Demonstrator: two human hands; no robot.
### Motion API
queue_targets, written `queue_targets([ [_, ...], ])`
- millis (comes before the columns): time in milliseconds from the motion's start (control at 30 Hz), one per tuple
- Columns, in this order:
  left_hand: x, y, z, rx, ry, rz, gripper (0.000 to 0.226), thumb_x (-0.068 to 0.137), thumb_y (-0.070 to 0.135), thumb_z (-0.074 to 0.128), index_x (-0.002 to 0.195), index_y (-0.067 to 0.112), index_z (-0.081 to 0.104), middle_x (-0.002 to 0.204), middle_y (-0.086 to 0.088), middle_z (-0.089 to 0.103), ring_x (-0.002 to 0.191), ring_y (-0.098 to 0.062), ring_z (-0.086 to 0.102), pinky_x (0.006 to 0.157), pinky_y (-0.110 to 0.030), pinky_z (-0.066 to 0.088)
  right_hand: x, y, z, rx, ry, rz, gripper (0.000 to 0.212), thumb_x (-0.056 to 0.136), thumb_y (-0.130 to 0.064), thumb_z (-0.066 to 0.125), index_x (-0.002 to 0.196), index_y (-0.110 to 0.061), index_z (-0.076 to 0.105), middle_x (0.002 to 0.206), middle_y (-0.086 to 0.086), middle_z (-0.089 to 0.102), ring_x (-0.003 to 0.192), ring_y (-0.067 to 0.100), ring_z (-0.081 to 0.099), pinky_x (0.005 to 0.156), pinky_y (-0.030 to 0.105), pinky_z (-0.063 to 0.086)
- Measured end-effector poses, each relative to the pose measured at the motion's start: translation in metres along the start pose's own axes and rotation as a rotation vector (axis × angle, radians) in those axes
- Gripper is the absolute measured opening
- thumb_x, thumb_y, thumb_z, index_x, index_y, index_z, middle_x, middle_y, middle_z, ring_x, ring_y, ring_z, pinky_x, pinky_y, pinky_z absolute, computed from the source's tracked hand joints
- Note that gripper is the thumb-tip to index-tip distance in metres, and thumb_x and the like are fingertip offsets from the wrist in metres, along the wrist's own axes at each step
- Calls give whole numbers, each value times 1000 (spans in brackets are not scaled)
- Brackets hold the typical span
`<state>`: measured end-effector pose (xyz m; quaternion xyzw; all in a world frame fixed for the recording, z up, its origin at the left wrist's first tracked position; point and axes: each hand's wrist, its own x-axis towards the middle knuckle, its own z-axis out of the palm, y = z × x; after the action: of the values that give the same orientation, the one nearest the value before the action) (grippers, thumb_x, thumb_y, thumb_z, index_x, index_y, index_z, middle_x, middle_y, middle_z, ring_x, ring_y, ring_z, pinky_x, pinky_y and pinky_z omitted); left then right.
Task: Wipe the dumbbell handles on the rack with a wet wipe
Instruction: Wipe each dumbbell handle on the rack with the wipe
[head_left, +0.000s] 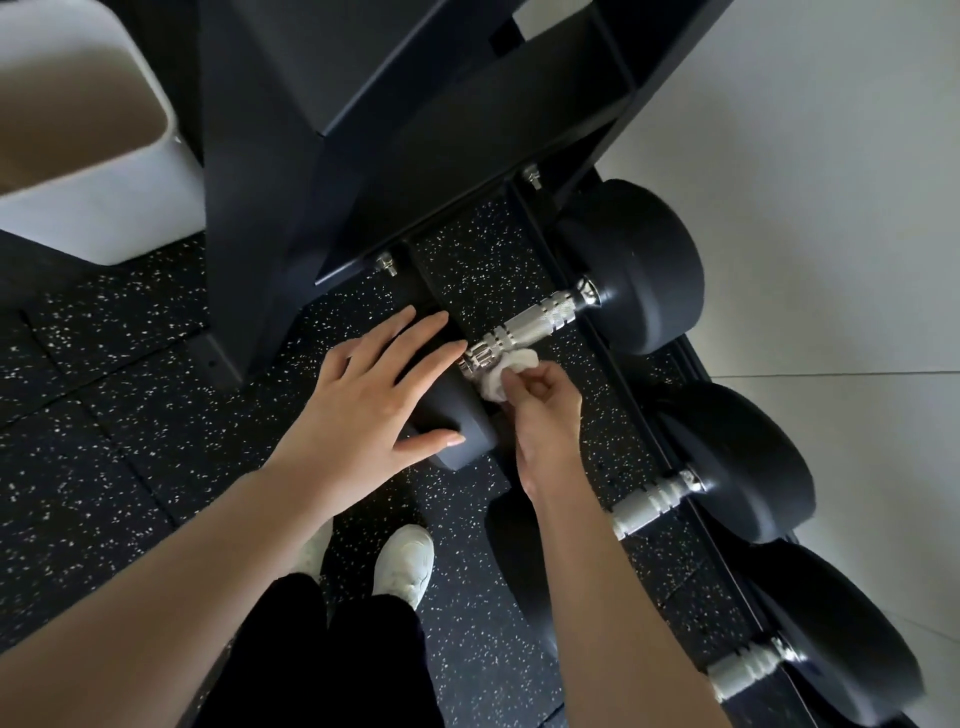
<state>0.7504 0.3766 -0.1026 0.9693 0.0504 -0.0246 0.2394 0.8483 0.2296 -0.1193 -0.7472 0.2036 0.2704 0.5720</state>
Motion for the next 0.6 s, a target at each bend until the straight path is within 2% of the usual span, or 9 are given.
queue_targets([
  [133,1,1,-8,14,-35,17,73,77,58,52,139,21,40,149,-2,35,138,-23,28,100,-47,36,-8,-11,4,-236,71,-116,17,85,-8,65,78,-18,54,84,4,61,77,13,58,67,20,44],
  [300,1,5,-17,47,-56,11,72,78,53,53,139,17,42,147,-5,38,133,-26,38,96,-47,41,-23,-24,8,-427,85,-279,7,86,-9,63,84,-12,57,74,-6,55,67,-2,50,56,1,37],
  [500,-14,14,-39,109,-45,-9,64,78,45,59,132,12,51,136,-7,51,121,-26,51,88,-43,47,-54,-57,1,-459,140,-390,2,88,-8,58,90,-9,59,74,-7,53,65,-1,49,55,-1,36],
  [600,-21,22,-58,131,-65,-52,57,76,38,70,124,10,58,125,-8,60,112,-25,58,83,-42,50,-76,-74,-9,-466,147,-388,3,89,-9,58,90,-12,58,74,-11,52,66,-1,50,55,-1,37],
])
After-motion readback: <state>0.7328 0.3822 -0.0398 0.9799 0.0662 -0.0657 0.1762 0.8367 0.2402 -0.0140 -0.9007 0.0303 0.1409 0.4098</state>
